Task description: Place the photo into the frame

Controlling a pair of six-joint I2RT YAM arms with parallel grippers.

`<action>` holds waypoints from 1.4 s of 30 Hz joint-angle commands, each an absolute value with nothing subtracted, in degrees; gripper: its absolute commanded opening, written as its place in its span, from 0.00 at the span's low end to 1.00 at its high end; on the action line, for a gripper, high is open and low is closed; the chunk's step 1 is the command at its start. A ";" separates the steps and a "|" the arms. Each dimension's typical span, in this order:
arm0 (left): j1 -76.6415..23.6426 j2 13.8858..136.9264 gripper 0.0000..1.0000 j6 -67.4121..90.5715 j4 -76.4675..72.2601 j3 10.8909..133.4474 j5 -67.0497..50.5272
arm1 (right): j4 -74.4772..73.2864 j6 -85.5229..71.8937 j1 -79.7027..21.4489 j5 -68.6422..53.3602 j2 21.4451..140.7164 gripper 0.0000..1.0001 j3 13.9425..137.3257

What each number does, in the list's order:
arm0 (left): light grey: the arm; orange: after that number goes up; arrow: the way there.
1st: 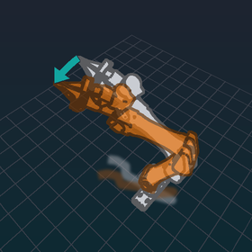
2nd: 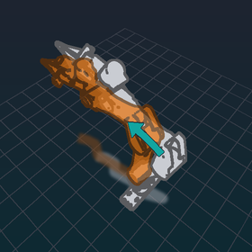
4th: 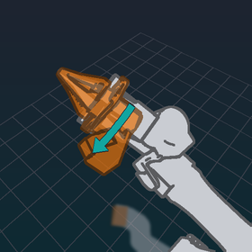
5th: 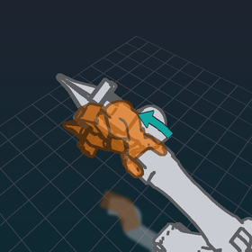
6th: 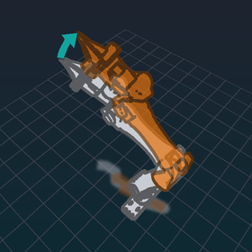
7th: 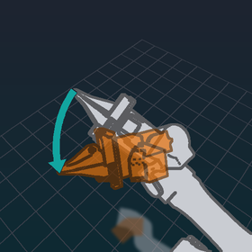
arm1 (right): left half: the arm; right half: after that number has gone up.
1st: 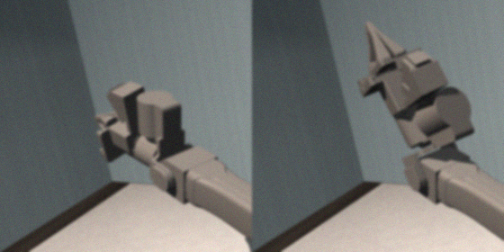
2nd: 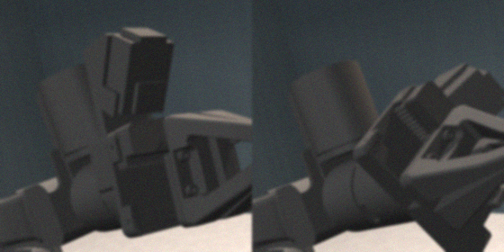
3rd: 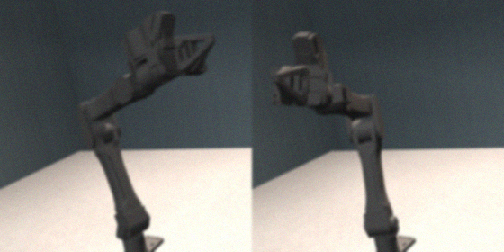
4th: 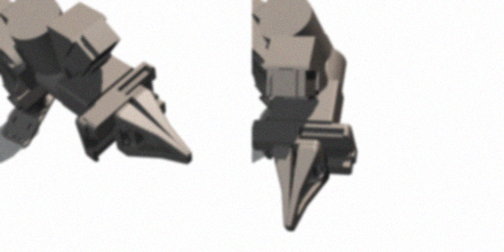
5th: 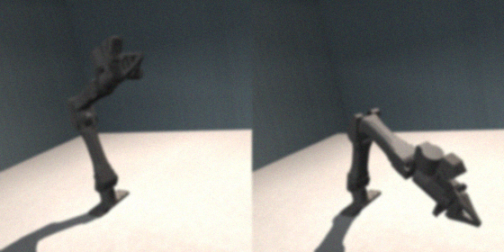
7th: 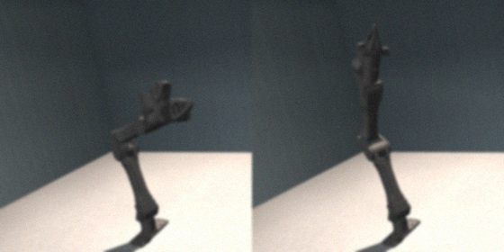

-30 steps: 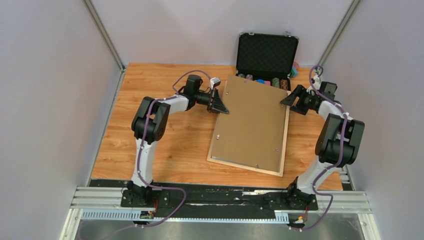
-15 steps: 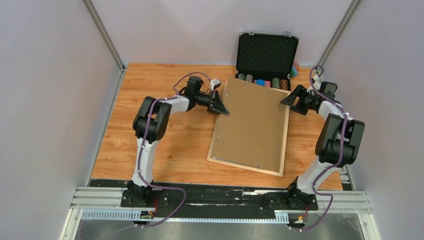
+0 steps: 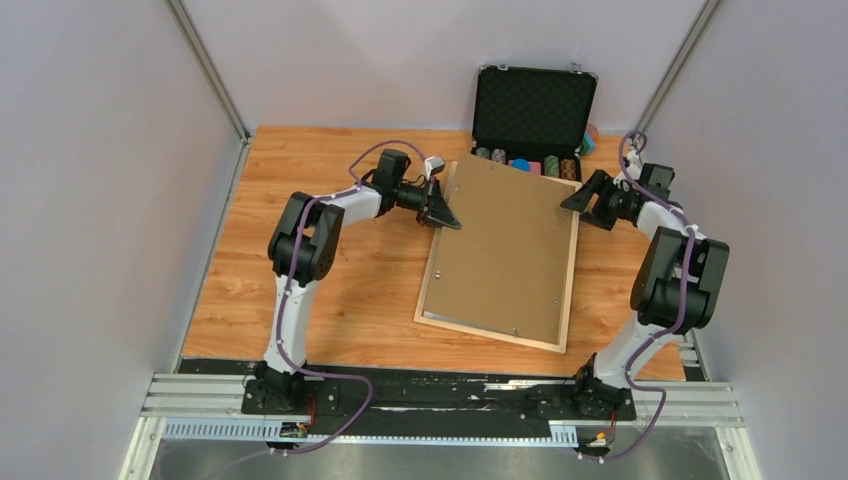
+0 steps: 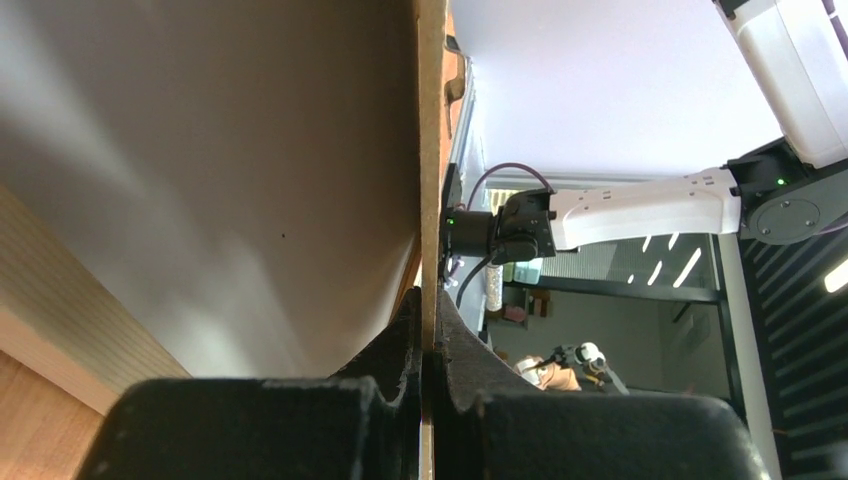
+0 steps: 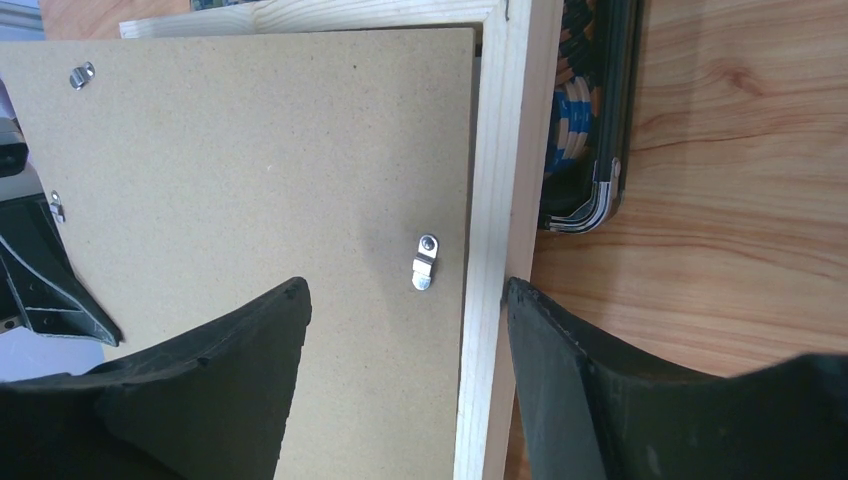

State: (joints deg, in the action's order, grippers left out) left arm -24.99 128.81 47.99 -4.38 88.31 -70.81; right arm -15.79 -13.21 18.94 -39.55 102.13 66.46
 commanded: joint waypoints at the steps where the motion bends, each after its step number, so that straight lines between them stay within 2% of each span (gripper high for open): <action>1: -25.75 129.09 0.00 44.80 -2.52 91.12 -72.83 | -14.59 -13.63 19.12 -41.66 103.07 0.70 68.20; 15: -25.75 130.13 0.00 40.77 4.16 93.20 -70.89 | -14.76 -13.67 19.14 -41.79 103.31 0.70 68.46; 31: -26.50 130.71 0.00 40.25 4.33 92.37 -68.50 | -14.80 -14.49 19.16 -42.45 104.39 0.70 68.42; 42: -26.54 130.82 0.00 43.85 -3.98 89.26 -69.85 | -14.78 -14.42 19.09 -42.47 104.79 0.70 68.03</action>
